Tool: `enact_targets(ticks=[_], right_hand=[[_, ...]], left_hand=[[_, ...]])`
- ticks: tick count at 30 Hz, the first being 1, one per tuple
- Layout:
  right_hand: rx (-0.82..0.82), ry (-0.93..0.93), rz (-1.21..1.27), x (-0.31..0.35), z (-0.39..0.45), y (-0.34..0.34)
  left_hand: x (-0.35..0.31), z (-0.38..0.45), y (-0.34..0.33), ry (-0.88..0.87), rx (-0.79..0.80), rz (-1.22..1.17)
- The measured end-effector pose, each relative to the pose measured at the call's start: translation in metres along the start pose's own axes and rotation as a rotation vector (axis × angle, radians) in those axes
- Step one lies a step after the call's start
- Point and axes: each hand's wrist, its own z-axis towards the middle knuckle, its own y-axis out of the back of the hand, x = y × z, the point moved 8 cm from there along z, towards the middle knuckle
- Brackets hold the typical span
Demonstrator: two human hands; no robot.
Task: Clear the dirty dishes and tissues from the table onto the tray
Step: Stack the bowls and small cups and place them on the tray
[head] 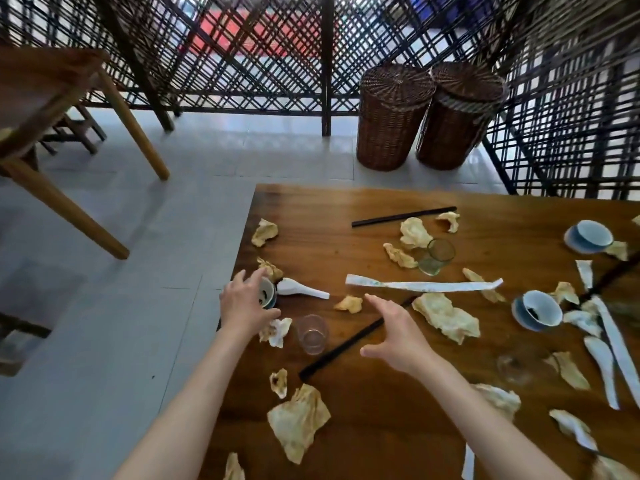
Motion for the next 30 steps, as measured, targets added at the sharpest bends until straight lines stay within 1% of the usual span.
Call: enact_targets(ticks=[6,13,16,22,26,30], right_hand=[[0.003,-0.010,0.018,-0.001,-0.003,0.006],[0.006,-0.020,0.055,-0.010,-0.019,0.030],[-0.032,-0.029,0.079,-0.018,-0.029,0.049],[-0.094,-0.079,0.082,-0.056,-0.052,0.097],[-0.131,-0.061,0.077,-0.093,-0.070,0.135],[-0.153,-0.052,0.079,-0.143,-0.084,0.176]], left_hand=[[0.010,0.006,-0.009,0.052,0.018,-0.129],[0.005,-0.002,0.001,0.041,-0.035,-0.113],[-0.013,-0.007,0.016,0.007,-0.064,-0.147],[-0.085,-0.031,0.047,-0.099,-0.177,-0.229],[-0.159,-0.054,0.046,-0.181,-0.159,-0.280],[-0.245,-0.085,0.030,-0.250,-0.125,-0.360]])
